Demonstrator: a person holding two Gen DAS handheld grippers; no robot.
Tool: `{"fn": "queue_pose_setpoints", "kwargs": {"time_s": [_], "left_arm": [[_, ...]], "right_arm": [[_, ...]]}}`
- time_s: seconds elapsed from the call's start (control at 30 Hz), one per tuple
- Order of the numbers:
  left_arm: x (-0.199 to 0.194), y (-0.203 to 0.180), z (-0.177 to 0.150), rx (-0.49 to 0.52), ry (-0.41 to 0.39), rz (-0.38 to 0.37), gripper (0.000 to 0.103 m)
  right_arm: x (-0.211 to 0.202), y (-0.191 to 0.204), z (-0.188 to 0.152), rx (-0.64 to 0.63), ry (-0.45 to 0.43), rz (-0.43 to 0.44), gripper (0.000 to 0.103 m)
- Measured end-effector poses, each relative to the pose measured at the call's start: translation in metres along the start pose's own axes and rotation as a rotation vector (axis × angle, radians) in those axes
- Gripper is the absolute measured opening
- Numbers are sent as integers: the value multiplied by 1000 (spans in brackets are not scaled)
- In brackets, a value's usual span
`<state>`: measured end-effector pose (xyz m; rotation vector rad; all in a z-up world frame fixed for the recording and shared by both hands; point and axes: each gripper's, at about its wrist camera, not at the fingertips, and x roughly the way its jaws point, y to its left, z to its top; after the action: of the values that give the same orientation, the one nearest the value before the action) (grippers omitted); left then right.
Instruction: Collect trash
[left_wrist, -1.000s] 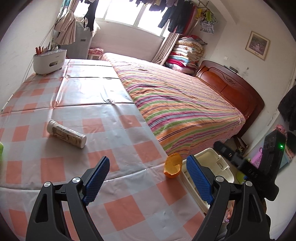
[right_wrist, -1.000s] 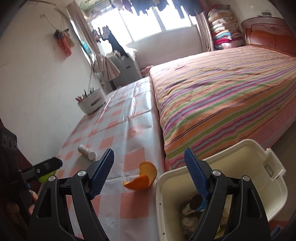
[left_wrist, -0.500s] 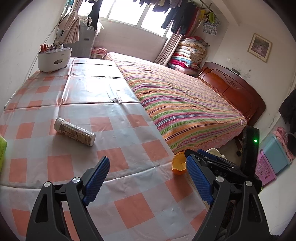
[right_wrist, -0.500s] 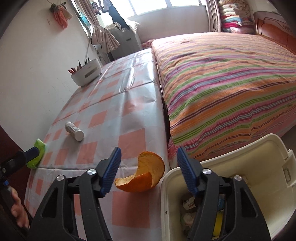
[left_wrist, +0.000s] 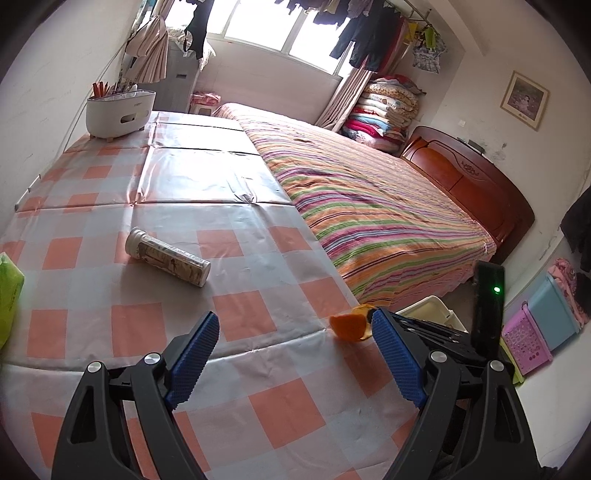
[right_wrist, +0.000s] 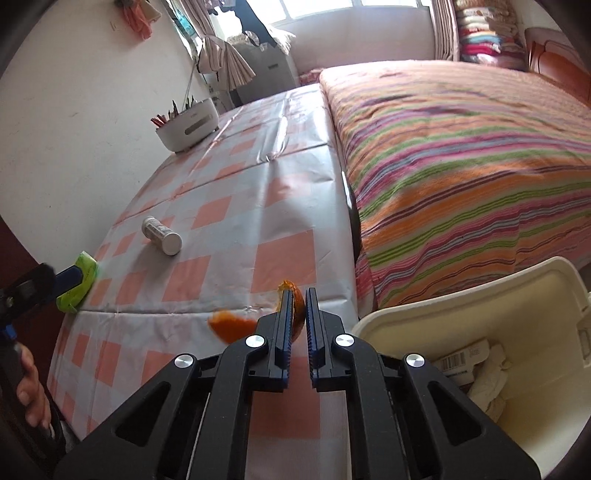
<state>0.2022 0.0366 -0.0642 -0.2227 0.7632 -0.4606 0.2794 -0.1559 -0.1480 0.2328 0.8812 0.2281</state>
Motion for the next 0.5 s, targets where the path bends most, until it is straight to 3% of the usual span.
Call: {"fn": "queue_pose_setpoints", "kwargs": {"time_s": [0.17,0.33,0.5], "left_arm": [[1,0,-2,4,7,5,82],[1,-2,-4,18,8,11,82],[0,-3,-5,19,1,13,82]], "right_arm": [[-37,-8,0,-3,-74,-6,7],[-71,-22,0,-13,-143,-82,7],[-97,-51,-9,23,-193,-183,18]]}}
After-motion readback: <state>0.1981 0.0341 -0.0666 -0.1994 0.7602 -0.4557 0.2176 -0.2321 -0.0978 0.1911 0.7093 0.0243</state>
